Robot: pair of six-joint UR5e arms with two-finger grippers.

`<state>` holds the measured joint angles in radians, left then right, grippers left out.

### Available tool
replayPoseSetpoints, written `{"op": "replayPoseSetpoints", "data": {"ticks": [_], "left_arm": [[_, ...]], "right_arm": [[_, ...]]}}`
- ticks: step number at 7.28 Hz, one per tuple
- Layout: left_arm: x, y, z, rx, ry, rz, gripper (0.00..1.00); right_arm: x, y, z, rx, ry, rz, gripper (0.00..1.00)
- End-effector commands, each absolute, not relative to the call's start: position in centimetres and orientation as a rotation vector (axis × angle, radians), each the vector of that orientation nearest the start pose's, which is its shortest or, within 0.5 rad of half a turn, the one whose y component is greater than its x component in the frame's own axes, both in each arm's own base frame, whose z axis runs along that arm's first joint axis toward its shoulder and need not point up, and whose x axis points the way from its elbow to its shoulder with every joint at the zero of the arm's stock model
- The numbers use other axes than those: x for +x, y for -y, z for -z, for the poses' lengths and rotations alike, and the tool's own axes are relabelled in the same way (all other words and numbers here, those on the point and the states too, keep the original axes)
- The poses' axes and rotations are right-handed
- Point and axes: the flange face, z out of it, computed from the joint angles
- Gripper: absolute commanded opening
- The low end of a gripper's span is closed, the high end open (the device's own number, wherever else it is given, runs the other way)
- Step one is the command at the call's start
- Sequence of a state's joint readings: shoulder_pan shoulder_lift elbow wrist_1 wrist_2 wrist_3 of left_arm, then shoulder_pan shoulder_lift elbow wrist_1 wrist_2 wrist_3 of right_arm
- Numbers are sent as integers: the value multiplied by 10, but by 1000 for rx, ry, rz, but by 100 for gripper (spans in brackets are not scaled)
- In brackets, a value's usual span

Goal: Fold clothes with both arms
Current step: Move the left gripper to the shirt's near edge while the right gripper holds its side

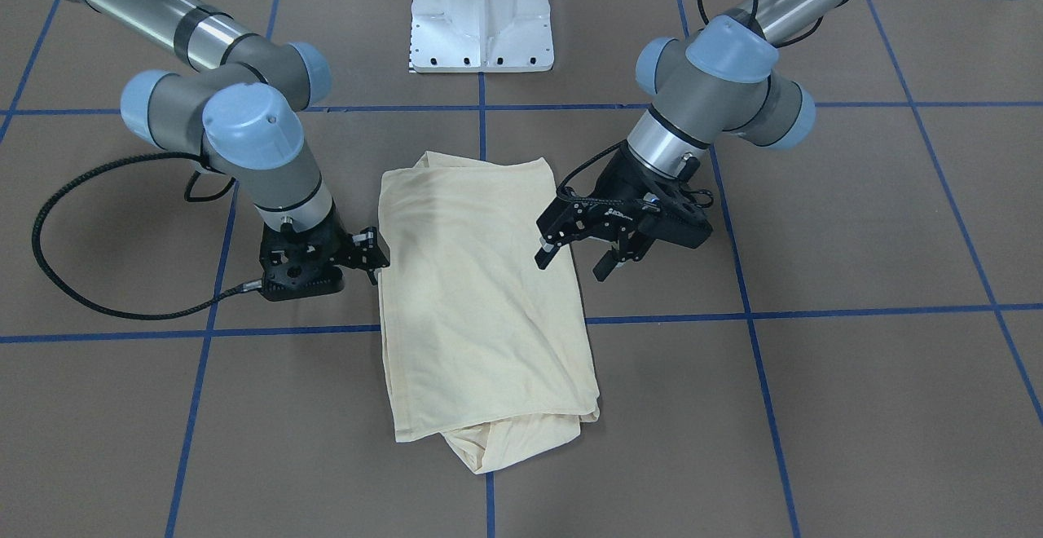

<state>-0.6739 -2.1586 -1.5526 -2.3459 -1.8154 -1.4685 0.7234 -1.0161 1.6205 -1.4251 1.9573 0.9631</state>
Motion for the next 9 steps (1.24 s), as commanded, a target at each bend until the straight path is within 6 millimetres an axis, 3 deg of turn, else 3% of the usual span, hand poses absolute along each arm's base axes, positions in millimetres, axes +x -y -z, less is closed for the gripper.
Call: {"op": "replayPoseSetpoints", "data": {"ticks": [1, 3, 5, 9], "left_arm": [[512, 451, -225, 134, -1246, 333, 100], [525, 417, -240, 64, -1185, 340, 100], [539, 398, -261, 60, -1140, 363, 100], [564, 355, -263, -3, -1086, 388, 99]], "right_arm": [[-419, 491, -271, 124, 823, 29, 100], [-419, 484, -263, 61, 873, -7, 100], [-418, 482, -259, 51, 881, -33, 100], [-418, 482, -264, 46, 874, -36, 100]]}}
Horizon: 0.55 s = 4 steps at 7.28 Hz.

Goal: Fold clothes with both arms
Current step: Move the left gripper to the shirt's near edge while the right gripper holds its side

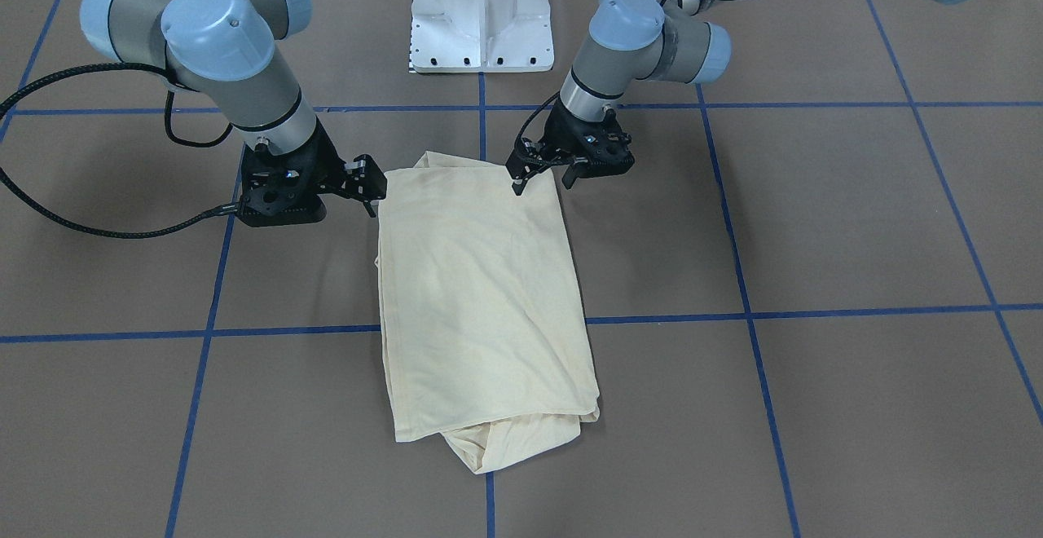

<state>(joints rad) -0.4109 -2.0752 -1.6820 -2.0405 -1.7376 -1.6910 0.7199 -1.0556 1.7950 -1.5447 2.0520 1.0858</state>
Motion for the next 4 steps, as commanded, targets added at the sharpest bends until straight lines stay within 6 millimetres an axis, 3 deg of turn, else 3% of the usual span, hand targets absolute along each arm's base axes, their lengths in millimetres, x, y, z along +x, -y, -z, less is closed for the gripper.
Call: {"op": "replayPoseSetpoints", "data": {"ticks": [1, 2, 3, 4], "left_arm": [[567, 351, -263, -22, -1085, 406, 92], [567, 350, -264, -27, -1081, 411, 78], [567, 351, -265, -25, -1079, 413, 72], [567, 350, -267, -25, -1076, 411, 71]], "right_arm": [[-417, 483, -265, 46, 873, -38, 100], [-417, 483, -265, 46, 873, -38, 100], [-417, 483, -265, 46, 874, -37, 100], [-418, 483, -265, 46, 873, -38, 100]]}}
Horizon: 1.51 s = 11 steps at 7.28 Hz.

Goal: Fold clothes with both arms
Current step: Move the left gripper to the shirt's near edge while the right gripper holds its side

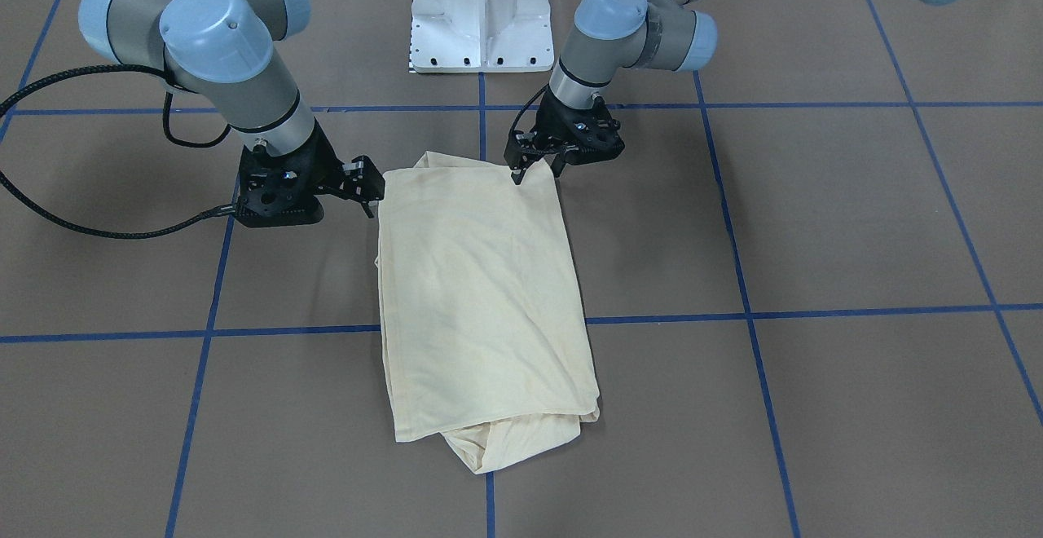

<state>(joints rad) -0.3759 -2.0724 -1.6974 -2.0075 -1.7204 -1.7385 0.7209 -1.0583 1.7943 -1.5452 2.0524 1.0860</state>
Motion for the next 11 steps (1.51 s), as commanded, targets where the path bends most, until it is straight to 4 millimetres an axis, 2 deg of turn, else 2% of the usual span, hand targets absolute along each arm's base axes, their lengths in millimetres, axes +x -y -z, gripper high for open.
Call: {"op": "replayPoseSetpoints", "data": {"ticks": [1, 6, 7, 8, 9, 10, 11], "left_arm": [[567, 350, -266, -26, -1077, 412, 71], [568, 349, -267, -29, -1071, 411, 66], [569, 349, -268, -31, -1067, 412, 59], [569, 349, -268, -32, -1064, 412, 39], [570, 349, -270, -35, -1049, 414, 8], [569, 348, -269, -41, -1046, 412, 0], [567, 348, -268, -41, -1047, 411, 0]], "right_arm": [[-418, 483, -265, 46, 873, -38, 100], [-418, 483, -265, 46, 873, -38, 100], [-418, 483, -265, 45, 872, -38, 100], [-418, 483, -266, 44, 870, -39, 100], [-418, 483, -267, 43, 869, -39, 100], [-418, 483, -267, 43, 869, -39, 100], [-418, 483, -267, 42, 869, -40, 100]]}}
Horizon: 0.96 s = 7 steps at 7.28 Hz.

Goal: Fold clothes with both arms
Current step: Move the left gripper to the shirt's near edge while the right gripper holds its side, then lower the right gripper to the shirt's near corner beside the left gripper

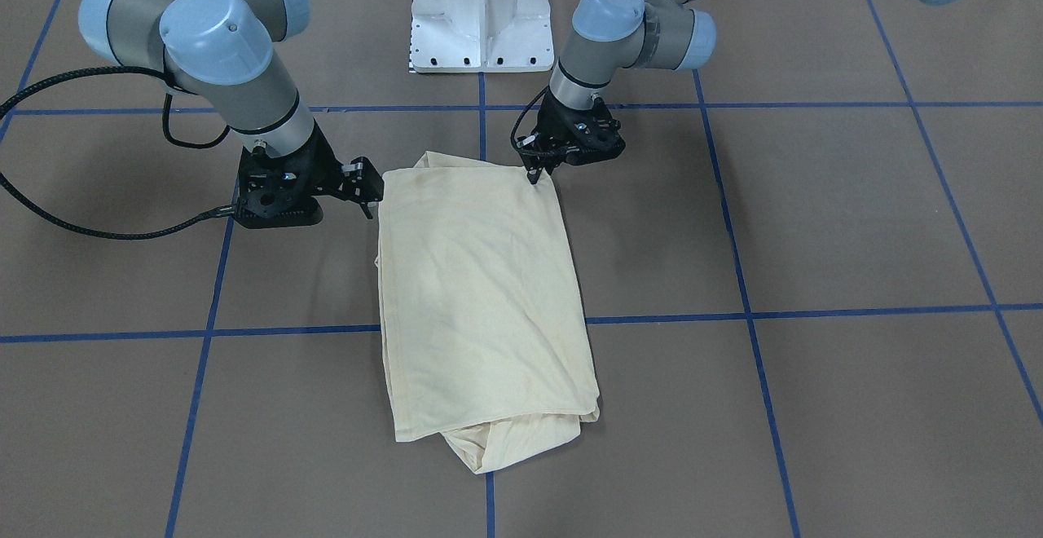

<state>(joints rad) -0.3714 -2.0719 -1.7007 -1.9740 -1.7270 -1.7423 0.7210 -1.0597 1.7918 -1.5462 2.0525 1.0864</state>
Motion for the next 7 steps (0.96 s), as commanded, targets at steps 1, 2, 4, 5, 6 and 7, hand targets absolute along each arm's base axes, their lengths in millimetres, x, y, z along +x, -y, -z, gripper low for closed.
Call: {"op": "replayPoseSetpoints", "data": {"ticks": [1, 2, 4, 5, 6, 7], "left_arm": [[565, 347, -265, -40, -1050, 410, 0], [558, 344, -256, -42, -1044, 410, 0], [551, 342, -248, -42, -1044, 410, 0], [551, 342, -249, -43, -1043, 411, 0], [552, 342, -249, -43, -1043, 411, 0], [552, 342, -249, -42, -1043, 409, 0]], "right_arm": [[-419, 481, -266, 25, 873, -66, 100], [-428, 473, -264, -9, 877, -111, 100], [-457, 442, -264, -73, 864, -210, 100], [-475, 427, -265, -71, 844, -249, 100], [-484, 417, -269, -122, 831, -326, 100], [-494, 406, -276, -143, 810, -362, 100]]}}
